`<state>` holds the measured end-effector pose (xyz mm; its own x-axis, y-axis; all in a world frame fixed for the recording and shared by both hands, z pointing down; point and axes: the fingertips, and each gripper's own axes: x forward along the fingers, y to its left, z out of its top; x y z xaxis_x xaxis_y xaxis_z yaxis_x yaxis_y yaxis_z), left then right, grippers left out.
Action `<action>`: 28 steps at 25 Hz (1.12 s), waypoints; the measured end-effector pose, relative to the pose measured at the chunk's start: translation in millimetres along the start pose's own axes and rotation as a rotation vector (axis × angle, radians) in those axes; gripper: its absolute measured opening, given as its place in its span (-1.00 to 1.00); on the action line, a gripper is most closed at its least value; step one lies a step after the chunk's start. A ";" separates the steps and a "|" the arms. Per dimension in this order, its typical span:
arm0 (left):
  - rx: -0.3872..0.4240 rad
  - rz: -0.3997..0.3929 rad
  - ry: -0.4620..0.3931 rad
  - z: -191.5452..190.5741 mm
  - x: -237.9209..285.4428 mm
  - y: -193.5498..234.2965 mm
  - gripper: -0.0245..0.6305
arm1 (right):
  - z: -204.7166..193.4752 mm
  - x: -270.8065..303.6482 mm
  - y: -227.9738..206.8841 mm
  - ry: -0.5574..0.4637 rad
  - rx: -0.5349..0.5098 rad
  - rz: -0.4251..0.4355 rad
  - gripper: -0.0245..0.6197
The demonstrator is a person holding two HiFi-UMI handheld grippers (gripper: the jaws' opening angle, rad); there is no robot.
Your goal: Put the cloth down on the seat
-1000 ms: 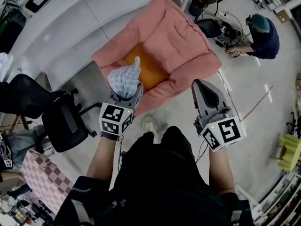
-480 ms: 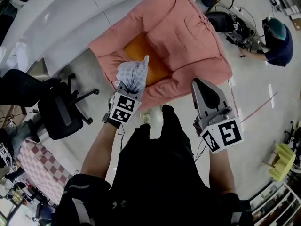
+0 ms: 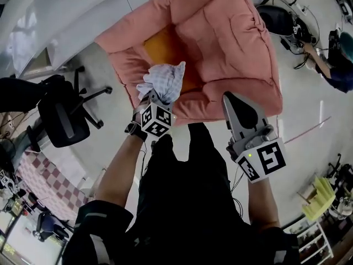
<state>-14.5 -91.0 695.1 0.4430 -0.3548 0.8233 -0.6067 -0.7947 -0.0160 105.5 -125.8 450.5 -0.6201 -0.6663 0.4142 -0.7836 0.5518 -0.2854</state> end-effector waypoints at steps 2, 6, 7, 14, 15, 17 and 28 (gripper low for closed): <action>0.010 -0.014 0.026 -2.9 20.0 -6.9 -0.63 | -5.6 5.4 -8.1 0.017 0.009 0.019 -0.91; 0.021 -0.077 0.064 -2.2 61.6 -27.0 -0.54 | -12.0 11.1 -32.2 0.039 0.025 0.039 -0.91; 0.034 -0.096 0.085 -3.8 71.7 -32.5 -0.46 | -13.2 12.8 -38.0 0.044 0.029 0.040 -0.91; 0.118 -0.202 0.178 -2.0 112.5 -86.0 0.02 | -19.4 17.1 -61.4 0.055 0.052 0.056 -0.91; 0.117 -0.215 0.188 -3.4 116.2 -90.9 0.05 | -18.9 20.4 -62.9 0.051 0.054 0.060 -0.91; 0.115 -0.237 0.205 -6.4 120.5 -99.0 0.10 | -17.8 25.7 -64.7 0.043 0.057 0.067 -0.91; -0.031 -0.129 0.052 8.1 39.5 -53.0 0.11 | -3.7 33.5 -15.6 -0.009 0.065 0.080 -0.91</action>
<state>40.5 -66.9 723.8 0.4842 -0.2238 0.8459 -0.5671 -0.8164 0.1086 97.1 -154.9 472.0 -0.6807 -0.6264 0.3798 -0.7323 0.5700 -0.3725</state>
